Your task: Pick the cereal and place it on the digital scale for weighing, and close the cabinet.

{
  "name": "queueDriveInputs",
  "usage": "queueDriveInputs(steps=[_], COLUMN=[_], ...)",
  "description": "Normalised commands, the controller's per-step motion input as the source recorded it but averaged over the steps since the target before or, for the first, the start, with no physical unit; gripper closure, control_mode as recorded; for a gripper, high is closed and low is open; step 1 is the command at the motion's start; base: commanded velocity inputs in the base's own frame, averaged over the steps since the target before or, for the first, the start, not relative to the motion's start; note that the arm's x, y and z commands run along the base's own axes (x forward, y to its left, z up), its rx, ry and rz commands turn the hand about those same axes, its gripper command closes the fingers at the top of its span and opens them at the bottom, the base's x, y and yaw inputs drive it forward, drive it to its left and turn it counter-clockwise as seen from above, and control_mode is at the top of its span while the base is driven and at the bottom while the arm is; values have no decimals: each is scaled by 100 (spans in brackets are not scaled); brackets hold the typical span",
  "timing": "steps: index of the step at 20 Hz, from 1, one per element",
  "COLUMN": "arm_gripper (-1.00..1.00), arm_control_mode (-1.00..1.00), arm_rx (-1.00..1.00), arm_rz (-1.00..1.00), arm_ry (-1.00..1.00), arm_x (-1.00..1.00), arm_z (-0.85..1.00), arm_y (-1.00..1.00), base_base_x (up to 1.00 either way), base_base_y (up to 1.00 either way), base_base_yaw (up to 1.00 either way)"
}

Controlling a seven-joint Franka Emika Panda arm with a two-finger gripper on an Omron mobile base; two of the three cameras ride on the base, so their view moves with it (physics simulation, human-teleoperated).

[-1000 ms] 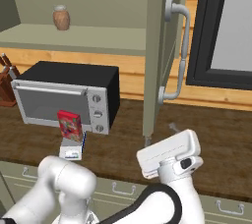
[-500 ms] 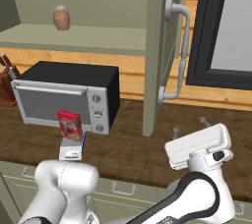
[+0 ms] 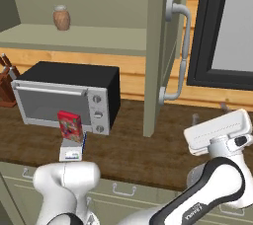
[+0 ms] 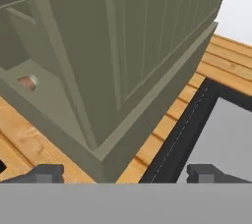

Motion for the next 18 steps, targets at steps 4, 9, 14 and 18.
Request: queueDriveInputs(steps=[4, 9, 14, 18], arm_gripper=[-100, -100, -100, -100], arm_control_mode=[-100, -100, -100, -100], arm_rx=[1, 0, -3, -6], arm_rz=[0, 1, 0, 0], arm_ry=[-23, -41, -27, -19], arm_x=[-3, -5, -23, -18], arm_z=[51, 69, 70, 69], arm_y=[2, 40, 78, 100], base_base_x=[0, 0, 0, 0], base_base_y=[0, 0, 0, 0], base_base_yaw=[0, 0, 0, 0])
